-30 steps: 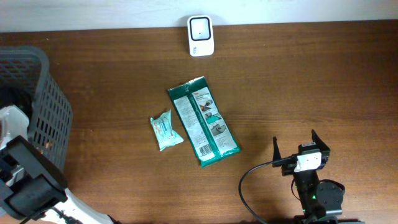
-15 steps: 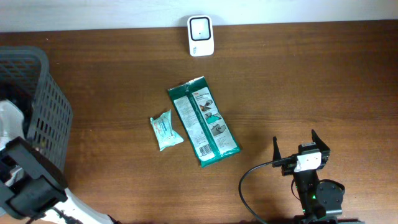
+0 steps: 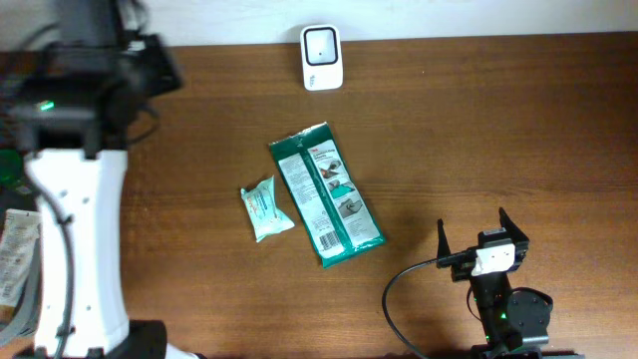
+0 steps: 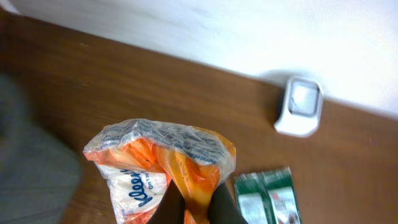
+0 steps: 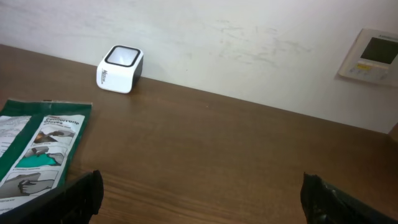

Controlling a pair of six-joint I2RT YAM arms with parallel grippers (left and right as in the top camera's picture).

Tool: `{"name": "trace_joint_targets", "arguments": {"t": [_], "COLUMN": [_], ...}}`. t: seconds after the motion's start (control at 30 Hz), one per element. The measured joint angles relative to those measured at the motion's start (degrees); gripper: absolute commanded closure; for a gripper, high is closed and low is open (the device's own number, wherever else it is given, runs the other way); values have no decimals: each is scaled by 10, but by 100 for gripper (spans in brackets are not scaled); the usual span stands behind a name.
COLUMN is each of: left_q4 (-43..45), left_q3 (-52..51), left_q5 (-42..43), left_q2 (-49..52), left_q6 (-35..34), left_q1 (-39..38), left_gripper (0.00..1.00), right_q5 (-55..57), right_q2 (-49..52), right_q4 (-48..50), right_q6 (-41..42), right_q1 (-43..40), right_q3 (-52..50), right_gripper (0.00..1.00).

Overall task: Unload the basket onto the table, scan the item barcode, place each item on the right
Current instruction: 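Carry the Kleenex pack out and set it right of the glove pack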

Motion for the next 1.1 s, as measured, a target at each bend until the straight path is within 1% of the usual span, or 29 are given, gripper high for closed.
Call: {"name": "trace_joint_targets", "arguments": {"t": [0.07,0.17,0.2,0.3,0.4,0.5,0.53,0.57,0.6,0.63,0.67,0.7,0.73,0.8,0.93,1.0,1.07,1.1], "left_q4": [1,3,9,33,35,50,52,57,58,59,58,59,59,59,64,52,4,-23], "left_q3": [-2,-3,-4,-5,-7,-7,-7,-7,-7,-7,-7,-7,-7,-7,-7,3,71,123], "left_q5": [-10,-10,-10,-10,-7,-6,-5,-5,-5,-3,-3,-3,-3,-3,-6,-23,-51,-63], "left_q2": [28,116,147,228,287,317,322,326,331,335,337,337,337,337,337,338,345,345], "left_q6": [5,25,38,82,101,109,109,109,110,109,111,114,117,117,118,118,118,118], "left_q1": [-51,-177,-206,-270,-320,-360,-367,-377,-385,-392,-397,-403,-406,-411,-410,-408,-398,-389], "left_gripper": [100,100,100,100,100,100,96,89,79,65,49,41,37,36,38,38,38,38], "right_q5": [0,0,0,0,0,0,0,0,0,0,0,0,0,0,0,0,0,0], "right_q2": [0,0,0,0,0,0,0,0,0,0,0,0,0,0,0,0,0,0], "right_q4": [0,0,0,0,0,0,0,0,0,0,0,0,0,0,0,0,0,0], "right_q6": [0,0,0,0,0,0,0,0,0,0,0,0,0,0,0,0,0,0], "right_q1": [0,0,0,0,0,0,0,0,0,0,0,0,0,0,0,0,0,0], "right_q3": [0,0,0,0,0,0,0,0,0,0,0,0,0,0,0,0,0,0], "right_gripper": [2,2,2,2,2,2,2,2,2,2,2,2,2,2,2,2,1,1]}}
